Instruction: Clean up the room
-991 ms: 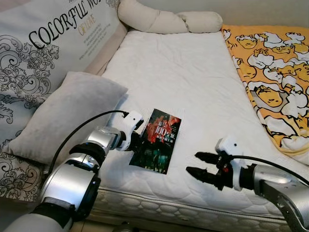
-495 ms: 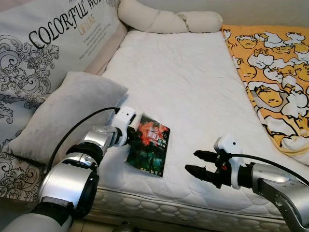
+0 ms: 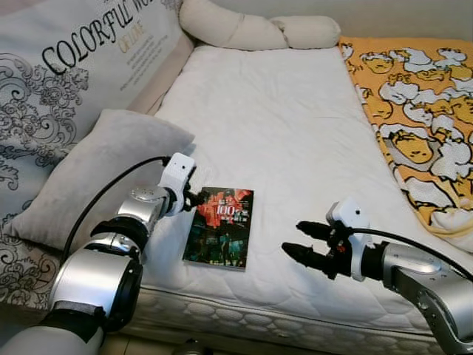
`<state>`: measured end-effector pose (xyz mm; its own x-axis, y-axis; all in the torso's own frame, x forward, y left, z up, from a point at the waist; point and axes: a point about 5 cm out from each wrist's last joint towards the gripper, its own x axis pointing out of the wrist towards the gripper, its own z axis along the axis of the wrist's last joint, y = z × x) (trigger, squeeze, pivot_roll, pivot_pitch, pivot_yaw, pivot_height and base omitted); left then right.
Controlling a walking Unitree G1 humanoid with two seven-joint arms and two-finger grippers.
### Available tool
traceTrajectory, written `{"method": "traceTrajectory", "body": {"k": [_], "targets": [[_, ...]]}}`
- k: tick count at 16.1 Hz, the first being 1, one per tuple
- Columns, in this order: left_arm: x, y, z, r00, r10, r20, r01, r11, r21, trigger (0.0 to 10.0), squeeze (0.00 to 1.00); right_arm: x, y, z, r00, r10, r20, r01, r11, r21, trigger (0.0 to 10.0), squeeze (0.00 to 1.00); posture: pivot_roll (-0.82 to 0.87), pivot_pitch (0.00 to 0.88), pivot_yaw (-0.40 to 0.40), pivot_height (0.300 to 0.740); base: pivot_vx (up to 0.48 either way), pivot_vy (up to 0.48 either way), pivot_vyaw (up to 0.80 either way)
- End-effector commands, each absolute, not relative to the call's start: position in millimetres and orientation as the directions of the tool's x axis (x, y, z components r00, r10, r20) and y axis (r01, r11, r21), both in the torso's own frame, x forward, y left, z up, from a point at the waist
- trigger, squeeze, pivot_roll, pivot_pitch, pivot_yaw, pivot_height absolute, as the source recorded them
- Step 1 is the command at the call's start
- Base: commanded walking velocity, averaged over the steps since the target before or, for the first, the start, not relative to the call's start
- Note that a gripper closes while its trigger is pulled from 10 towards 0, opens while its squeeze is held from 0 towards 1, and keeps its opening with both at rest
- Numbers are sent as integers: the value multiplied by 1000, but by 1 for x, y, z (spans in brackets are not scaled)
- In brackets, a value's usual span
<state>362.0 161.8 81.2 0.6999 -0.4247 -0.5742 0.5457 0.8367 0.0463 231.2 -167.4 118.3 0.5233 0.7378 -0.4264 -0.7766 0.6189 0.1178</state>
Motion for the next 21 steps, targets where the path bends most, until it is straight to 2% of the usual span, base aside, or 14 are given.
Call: {"method": "traceTrajectory", "body": {"k": [1,2,3,4,5,6,7,9,10,11,15,18,19,21], "targets": [[359,157,82,643,-504,-577,636,771,35,10000,976,234,-171,118,518,728,-449,-785,613,90,10000,0,-103,0,56,740,0,0,0],[357,154,81,599,-544,-588,691,722,35,10000,804,234,-170,117,511,729,-455,-790,607,87,10000,0,-102,0,55,740,0,0,0],[348,148,75,475,-608,-635,808,587,42,10000,51,235,-169,116,494,737,-462,-801,592,88,10000,0,-96,0,53,740,0,0,0],[345,146,72,434,-620,-654,839,543,42,10000,51,236,-168,116,488,740,-463,-804,587,90,10000,0,-96,0,53,740,0,0,0],[336,145,65,328,-637,-697,901,433,29,10000,0,236,-167,115,472,743,-475,-815,572,86,10000,0,-90,0,49,740,0,0,0],[327,143,59,222,-646,-730,943,332,-7,10000,0,236,-166,114,454,749,-483,-826,557,87,10000,0,-89,0,48,740,0,0,0],[322,142,55,163,-650,-742,958,285,-39,10000,0,236,-165,113,445,751,-487,-831,549,87,10000,0,-89,0,48,740,0,0,0],[307,136,46,-13,-659,-752,977,151,-149,10000,0,236,-163,113,425,759,-494,-845,528,85,10000,0,-90,0,48,740,0,0,0],[302,132,42,-58,-655,-753,979,111,-171,10000,0,236,-162,112,417,760,-498,-850,521,84,10000,0,-90,0,47,740,0,0,0],[299,129,38,-70,-644,-762,980,98,-172,10000,0,235,-161,112,408,761,-505,-855,512,81,10000,0,-90,0,47,740,0,0,0],[290,115,17,-5,-598,-802,977,168,-131,10000,0,230,-153,108,351,776,-525,-880,465,99,10000,0,-96,0,49,740,0,0,0],[286,116,9,37,-554,-832,973,208,-95,10000,0,229,-154,104,342,759,-554,-885,458,82,10000,0,-99,0,51,740,0,0,0],[283,118,5,22,-525,-851,975,199,-97,10000,0,229,-153,103,340,759,-556,-886,457,82,10000,0,-100,0,52,740,0,0,0],[282,121,2,44,-499,-866,974,214,-74,10000,0,229,-153,103,338,757,-559,-886,456,81,10000,0,-99,0,53,740,0,0,0]]}}
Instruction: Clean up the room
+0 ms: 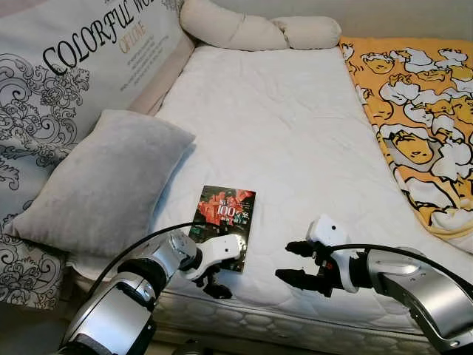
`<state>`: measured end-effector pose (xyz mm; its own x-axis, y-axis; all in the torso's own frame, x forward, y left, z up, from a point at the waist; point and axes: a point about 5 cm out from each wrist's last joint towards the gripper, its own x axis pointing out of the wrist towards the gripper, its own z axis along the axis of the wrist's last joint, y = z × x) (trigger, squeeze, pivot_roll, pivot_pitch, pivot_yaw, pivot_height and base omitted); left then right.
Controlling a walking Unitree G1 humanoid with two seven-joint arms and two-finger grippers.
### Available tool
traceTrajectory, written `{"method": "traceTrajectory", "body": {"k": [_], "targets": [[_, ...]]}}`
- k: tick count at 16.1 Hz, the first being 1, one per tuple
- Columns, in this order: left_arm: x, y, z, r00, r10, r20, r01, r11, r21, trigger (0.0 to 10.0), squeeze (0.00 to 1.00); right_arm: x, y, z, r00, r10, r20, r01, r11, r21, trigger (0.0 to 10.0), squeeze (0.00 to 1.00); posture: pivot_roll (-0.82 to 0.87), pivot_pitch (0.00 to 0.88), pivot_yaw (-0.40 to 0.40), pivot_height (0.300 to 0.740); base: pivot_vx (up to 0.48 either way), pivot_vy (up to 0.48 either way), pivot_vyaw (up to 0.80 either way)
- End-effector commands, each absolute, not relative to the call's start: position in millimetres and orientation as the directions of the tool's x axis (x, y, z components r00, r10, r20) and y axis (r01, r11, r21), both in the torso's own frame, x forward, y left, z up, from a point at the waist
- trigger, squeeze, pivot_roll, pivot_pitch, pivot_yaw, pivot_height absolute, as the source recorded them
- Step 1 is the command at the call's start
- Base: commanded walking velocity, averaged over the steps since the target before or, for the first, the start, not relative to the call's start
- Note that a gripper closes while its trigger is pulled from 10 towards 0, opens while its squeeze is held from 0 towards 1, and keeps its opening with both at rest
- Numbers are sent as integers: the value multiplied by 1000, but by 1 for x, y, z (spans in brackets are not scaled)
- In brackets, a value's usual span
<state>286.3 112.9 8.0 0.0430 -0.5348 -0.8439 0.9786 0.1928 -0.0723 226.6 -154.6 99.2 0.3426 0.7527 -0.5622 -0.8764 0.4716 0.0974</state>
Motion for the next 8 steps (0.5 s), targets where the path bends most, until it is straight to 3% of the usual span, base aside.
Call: {"method": "traceTrajectory", "body": {"k": [1,3,5,8], "targets": [[285,121,4,60,-501,-863,972,226,-64,10000,0,229,-153,103,338,756,-561,-887,455,79,10000,0,-97,0,52,740,0,0,0],[288,120,9,53,-523,-851,974,213,-71,10000,0,230,-154,103,340,755,-561,-886,456,77,10000,0,-94,0,53,740,0,0,0],[300,114,23,126,-596,-793,971,238,-24,10000,0,231,-154,103,343,753,-561,-886,458,74,10000,0,-92,0,53,740,0,0,0],[304,121,25,154,-550,-821,974,223,33,10000,0,231,-154,102,338,756,-561,-888,454,76,10000,0,-87,0,49,740,0,0,0]]}}
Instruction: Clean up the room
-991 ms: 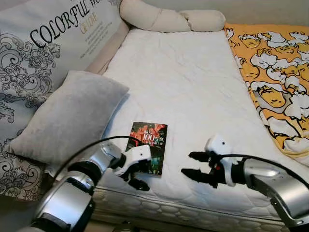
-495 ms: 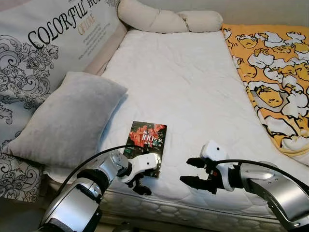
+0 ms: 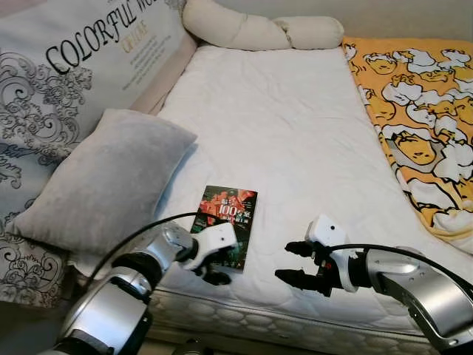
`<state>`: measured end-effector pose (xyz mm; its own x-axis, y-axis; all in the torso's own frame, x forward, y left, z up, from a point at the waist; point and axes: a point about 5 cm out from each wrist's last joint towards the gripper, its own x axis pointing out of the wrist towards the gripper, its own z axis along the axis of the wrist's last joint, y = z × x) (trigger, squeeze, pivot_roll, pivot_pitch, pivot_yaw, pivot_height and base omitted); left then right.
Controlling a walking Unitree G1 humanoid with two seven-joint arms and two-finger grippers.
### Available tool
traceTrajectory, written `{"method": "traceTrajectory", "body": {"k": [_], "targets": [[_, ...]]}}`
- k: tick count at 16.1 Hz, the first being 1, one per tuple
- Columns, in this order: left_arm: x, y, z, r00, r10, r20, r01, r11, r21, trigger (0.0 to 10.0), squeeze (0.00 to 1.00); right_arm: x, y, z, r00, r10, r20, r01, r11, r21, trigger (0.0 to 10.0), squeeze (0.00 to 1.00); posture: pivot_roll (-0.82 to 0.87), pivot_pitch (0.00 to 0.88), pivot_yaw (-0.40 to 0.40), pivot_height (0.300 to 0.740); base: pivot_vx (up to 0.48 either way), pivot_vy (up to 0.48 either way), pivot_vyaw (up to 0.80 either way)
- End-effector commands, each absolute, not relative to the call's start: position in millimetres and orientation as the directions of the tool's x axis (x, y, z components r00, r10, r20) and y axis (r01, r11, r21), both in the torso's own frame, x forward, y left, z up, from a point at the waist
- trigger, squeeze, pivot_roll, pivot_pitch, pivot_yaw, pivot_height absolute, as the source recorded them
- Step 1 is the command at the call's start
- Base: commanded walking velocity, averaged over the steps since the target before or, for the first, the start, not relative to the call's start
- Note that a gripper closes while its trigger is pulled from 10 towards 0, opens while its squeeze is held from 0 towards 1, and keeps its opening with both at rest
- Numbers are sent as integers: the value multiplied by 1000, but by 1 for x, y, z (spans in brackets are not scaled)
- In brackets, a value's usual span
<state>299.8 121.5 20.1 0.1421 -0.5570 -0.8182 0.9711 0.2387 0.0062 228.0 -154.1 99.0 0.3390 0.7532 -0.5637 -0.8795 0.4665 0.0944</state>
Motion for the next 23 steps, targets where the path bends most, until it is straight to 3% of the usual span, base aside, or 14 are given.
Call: {"method": "traceTrajectory", "body": {"k": [1,2,3,7,10,13,16,21,23], "targets": [[305,122,23,180,-522,-834,972,226,68,10000,0,231,-154,102,338,756,-561,-888,453,76,10000,0,-87,0,50,740,0,0,0],[306,122,22,206,-508,-836,967,235,96,10000,0,232,-154,103,338,756,-560,-888,453,75,10000,0,-89,0,50,740,0,0,0],[310,119,23,287,-503,-815,946,285,157,10000,0,232,-154,103,340,755,-560,-888,455,74,10000,0,-93,0,52,740,0,0,0],[322,113,34,412,-517,-750,905,332,267,10000,0,230,-156,102,344,752,-561,-885,460,74,10000,0,-92,0,54,740,0,0,0],[321,111,37,384,-548,-743,923,257,287,10000,0,230,-155,103,346,753,-559,-884,462,75,10000,0,-93,0,56,740,0,0,0],[313,113,38,252,-605,-756,968,152,202,10000,0,229,-156,102,344,753,-561,-883,462,78,10000,0,-89,0,56,740,0,0,0],[302,115,28,171,-576,-800,983,48,175,10000,0,230,-155,102,342,755,-560,-885,459,79,10000,0,-89,0,55,740,0,0,0],[285,113,0,188,-454,-871,981,39,191,10000,0,230,-155,103,334,756,-564,-888,453,81,10000,0,-103,0,55,740,0,0,0],[290,111,-2,331,-421,-845,943,120,310,10000,0,231,-155,104,335,754,-565,-888,453,78,10000,0,-106,0,55,740,0,0,0]]}}
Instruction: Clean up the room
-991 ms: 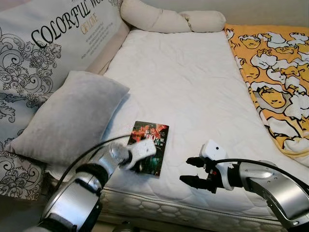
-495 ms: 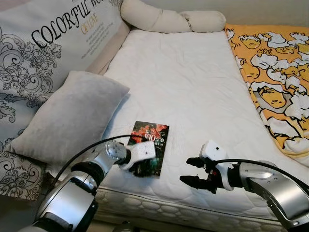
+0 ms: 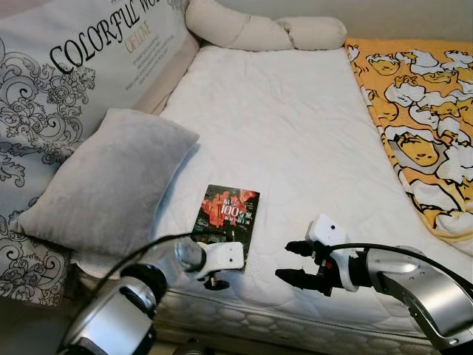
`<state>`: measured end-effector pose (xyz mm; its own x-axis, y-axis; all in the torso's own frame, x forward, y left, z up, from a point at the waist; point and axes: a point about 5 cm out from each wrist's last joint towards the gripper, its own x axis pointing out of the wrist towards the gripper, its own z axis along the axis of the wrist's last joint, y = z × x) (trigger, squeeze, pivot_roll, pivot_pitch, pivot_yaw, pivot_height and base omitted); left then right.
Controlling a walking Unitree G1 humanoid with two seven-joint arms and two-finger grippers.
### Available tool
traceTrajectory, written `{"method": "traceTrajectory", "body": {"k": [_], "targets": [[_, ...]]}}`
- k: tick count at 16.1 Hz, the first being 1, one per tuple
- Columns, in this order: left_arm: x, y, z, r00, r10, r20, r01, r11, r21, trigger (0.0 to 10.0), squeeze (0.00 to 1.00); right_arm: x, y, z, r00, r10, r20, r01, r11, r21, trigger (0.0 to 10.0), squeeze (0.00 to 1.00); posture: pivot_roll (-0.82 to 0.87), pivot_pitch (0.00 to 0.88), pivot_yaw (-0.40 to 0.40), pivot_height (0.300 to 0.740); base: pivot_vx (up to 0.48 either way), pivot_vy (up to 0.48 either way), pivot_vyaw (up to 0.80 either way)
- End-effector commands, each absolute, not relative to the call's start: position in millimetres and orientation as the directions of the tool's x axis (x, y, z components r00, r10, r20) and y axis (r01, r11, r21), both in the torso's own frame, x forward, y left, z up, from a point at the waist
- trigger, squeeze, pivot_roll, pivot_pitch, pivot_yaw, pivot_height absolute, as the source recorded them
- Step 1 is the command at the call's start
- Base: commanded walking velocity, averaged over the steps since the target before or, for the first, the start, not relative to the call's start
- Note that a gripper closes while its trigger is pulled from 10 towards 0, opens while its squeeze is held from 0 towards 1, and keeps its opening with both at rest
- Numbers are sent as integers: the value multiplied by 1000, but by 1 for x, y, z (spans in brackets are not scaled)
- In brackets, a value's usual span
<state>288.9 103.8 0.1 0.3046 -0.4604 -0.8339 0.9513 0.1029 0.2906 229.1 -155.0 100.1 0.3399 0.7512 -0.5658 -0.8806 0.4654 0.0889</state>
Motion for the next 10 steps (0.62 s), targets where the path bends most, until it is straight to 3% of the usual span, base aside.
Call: {"method": "traceTrajectory", "body": {"k": [1,6,10], "targets": [[294,111,0,401,-406,-821,915,147,375,10000,0,232,-155,104,335,754,-565,-888,453,78,10000,0,-107,0,55,740,0,0,0],[308,112,11,542,-376,-752,838,178,515,10000,0,234,-154,103,334,754,-566,-888,452,77,10000,0,-105,0,57,740,0,0,0],[309,91,19,495,-524,-693,869,309,387,10000,0,239,-157,80,341,740,-579,-877,472,87,10000,0,-103,0,63,740,0,0,0]]}}
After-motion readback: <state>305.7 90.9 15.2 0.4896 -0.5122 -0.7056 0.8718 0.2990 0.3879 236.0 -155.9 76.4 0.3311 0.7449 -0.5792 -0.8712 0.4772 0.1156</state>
